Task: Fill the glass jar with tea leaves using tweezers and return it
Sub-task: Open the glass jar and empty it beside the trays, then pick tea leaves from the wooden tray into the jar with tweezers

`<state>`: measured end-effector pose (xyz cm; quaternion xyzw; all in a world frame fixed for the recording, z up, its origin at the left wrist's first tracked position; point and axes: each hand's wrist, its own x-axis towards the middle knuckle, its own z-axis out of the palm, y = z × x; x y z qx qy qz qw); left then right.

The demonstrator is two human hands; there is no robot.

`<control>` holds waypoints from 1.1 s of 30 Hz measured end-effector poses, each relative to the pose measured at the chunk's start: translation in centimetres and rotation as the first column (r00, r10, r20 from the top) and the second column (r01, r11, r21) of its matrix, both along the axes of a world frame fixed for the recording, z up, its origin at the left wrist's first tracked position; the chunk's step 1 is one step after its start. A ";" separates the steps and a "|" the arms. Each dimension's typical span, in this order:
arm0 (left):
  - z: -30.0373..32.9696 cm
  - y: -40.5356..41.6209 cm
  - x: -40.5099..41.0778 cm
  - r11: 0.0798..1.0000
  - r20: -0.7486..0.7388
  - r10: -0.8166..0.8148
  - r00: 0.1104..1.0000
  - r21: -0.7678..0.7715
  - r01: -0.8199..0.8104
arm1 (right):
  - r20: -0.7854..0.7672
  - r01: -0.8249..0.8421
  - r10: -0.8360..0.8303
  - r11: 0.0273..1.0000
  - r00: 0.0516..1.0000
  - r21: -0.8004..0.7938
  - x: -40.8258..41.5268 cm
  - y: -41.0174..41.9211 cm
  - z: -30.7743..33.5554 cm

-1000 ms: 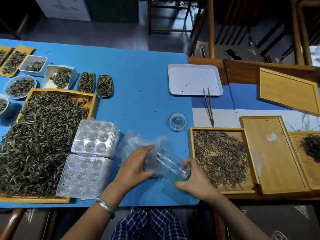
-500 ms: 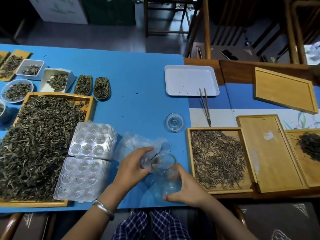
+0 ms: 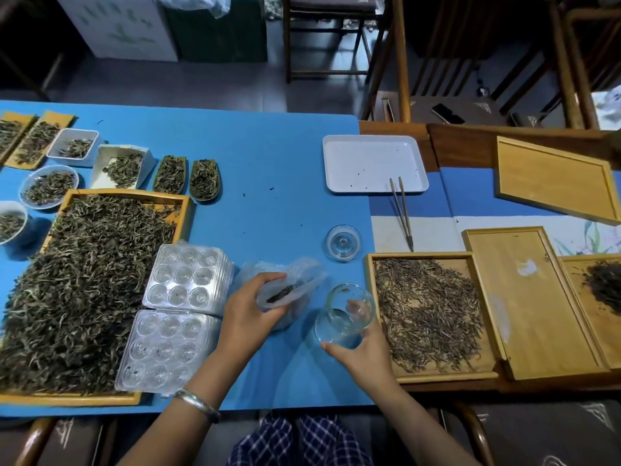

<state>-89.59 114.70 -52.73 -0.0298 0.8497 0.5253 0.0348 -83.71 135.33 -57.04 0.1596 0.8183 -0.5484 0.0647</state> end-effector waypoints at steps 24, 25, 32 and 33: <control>2.7 -2.6 -0.8 0.984 0.014 0.060 0.998 0.168 -0.062 | 0.151 -0.213 0.198 0.973 0.969 0.091 6.3 -2.5 1.7; 2.9 -2.9 -0.9 0.984 0.009 0.059 0.998 0.166 -0.059 | 0.143 -0.274 0.260 0.958 0.955 0.086 6.2 -3.0 2.2; 6.0 -5.4 -1.3 0.971 -0.043 0.037 0.998 0.238 -0.025 | 0.056 -0.313 0.311 0.949 0.949 0.037 -1.0 -7.3 5.4; 6.7 -5.8 -1.4 0.967 -0.054 0.050 0.997 0.253 -0.034 | 0.038 -0.305 0.304 0.952 0.952 0.021 -1.9 -8.0 6.1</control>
